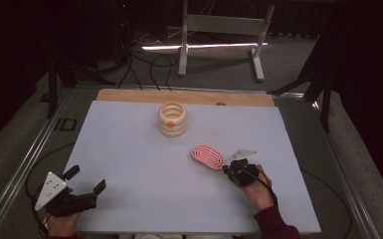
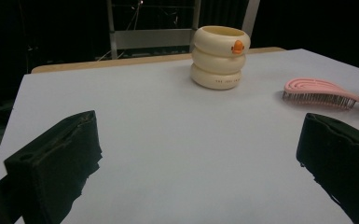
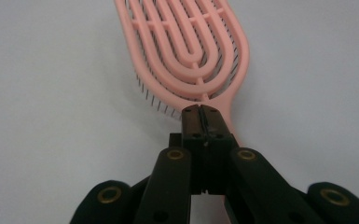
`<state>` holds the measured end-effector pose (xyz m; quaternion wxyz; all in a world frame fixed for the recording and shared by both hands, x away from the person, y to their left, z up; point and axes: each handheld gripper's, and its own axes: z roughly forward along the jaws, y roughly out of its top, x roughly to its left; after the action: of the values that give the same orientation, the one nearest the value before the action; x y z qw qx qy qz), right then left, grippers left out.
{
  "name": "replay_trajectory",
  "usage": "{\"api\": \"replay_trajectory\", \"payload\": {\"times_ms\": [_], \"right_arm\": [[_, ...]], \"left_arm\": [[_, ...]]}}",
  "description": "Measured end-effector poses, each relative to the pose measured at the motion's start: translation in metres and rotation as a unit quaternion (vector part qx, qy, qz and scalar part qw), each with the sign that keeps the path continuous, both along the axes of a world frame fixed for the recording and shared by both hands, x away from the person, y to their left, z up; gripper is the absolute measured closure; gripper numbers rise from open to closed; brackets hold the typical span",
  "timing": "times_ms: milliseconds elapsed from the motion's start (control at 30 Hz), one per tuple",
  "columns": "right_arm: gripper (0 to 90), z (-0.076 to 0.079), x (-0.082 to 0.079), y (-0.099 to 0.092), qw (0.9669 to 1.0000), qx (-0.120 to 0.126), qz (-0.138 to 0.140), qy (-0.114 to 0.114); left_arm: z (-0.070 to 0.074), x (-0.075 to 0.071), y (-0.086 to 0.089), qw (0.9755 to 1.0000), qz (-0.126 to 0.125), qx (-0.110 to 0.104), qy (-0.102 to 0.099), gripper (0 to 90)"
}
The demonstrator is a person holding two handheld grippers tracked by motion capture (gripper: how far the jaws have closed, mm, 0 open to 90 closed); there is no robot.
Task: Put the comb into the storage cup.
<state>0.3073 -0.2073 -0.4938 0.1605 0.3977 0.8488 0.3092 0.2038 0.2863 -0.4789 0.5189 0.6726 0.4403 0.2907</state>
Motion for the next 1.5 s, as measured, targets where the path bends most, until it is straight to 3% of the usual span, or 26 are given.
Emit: {"api": "replay_trajectory", "payload": {"times_ms": [200, 233, 267, 333, 367, 467, 500, 533, 633, 667, 700, 733, 767, 800, 833, 867, 1067, 1200, 1500], "right_arm": [[87.4, 0.009, -0.003, -0.003, 0.9996, 0.019, 0.01, -0.02], [84.0, 0.015, -0.005, -0.005, 0.9987, 0.03, 0.016, -0.039], [84.0, 0.015, -0.005, -0.005, 0.9987, 0.03, 0.016, -0.039], [79.4, 0.022, -0.009, -0.008, 0.997, 0.04, 0.017, -0.063], [73.0, 0.029, -0.012, -0.014, 0.9942, 0.058, 0.018, -0.089], [69.3, 0.032, -0.014, -0.017, 0.993, 0.062, 0.019, -0.099], [64.2, 0.036, -0.016, -0.02, 0.9914, 0.076, 0.017, -0.105], [53.6, 0.043, -0.022, -0.03, 0.9872, 0.101, 0.017, -0.123], [35.3, 0.05, -0.033, -0.046, 0.9799, 0.127, -0.002, -0.154], [35.3, 0.05, -0.033, -0.046, 0.9799, 0.127, -0.002, -0.154], [30.6, 0.051, -0.038, -0.053, 0.9765, 0.135, -0.011, -0.168], [21.9, 0.051, -0.046, -0.063, 0.9703, 0.145, -0.027, -0.192], [21.9, 0.051, -0.046, -0.063, 0.9703, 0.145, -0.027, -0.192], [21.9, 0.051, -0.05, -0.067, 0.9679, 0.146, -0.035, -0.201], [16.6, 0.051, -0.05, -0.067, 0.9679, 0.146, -0.035, -0.201], [11.4, 0.048, -0.056, -0.074, 0.965, 0.141, -0.045, -0.216], [9.1, 0.04, -0.063, -0.083, 0.9635, 0.139, -0.044, -0.225], [9.2, 0.038, -0.068, -0.09, 0.9606, 0.151, -0.047, -0.229], [9.1, 0.031, -0.065, -0.094, 0.9595, 0.17, -0.057, -0.217]], "left_arm": [[0.0, 0.0, 0.001, 1.0, 0.001, 0.001, -0.001, 0.3], [0.001, 0.0, 0.001, 1.0, 0.001, 0.001, -0.001, 0.3], [0.001, 0.0, 0.001, 1.0, 0.001, 0.001, -0.002, 0.3], [0.001, 0.0, 0.0, 1.0, 0.001, 0.003, -0.003, 0.3], [0.002, 0.0, 0.0, 1.0, 0.002, 0.005, -0.003, 0.3], [0.003, 0.0, -0.001, 0.9999, 0.004, 0.01, -0.006, 0.3], [0.004, -0.001, -0.001, 0.9999, 0.006, 0.012, -0.007, 0.3], [0.005, -0.001, -0.001, 0.9999, 0.007, 0.013, -0.008, 0.3], [0.007, -0.001, -0.001, 0.9998, 0.007, 0.013, -0.01, 0.3], [0.007, -0.001, -0.001, 0.9998, 0.007, 0.013, -0.01, 0.3], [0.007, -0.001, -0.001, 0.9998, 0.007, 0.013, -0.01, 0.3], [0.008, 0.0, 0.0, 0.9999, 0.008, 0.01, -0.012, 0.3], [0.008, 0.0, 0.0, 0.9999, 0.008, 0.01, -0.012, 0.3], [0.008, 0.0, 0.0, 0.9999, 0.008, 0.01, -0.012, 0.3], [0.009, 0.001, 0.0, 0.9998, 0.008, 0.01, -0.012, 0.3], [0.01, 0.001, 0.0, 0.9998, 0.008, 0.011, -0.013, 0.3], [0.013, 0.001, 0.002, 0.9998, 0.009, 0.004, -0.019, 0.3], [0.013, 0.0, 0.003, 0.9997, 0.007, 0.004, -0.022, 0.3], [0.014, 0.002, 0.002, 0.9996, -0.004, -0.003, -0.026, 0.2]]}}
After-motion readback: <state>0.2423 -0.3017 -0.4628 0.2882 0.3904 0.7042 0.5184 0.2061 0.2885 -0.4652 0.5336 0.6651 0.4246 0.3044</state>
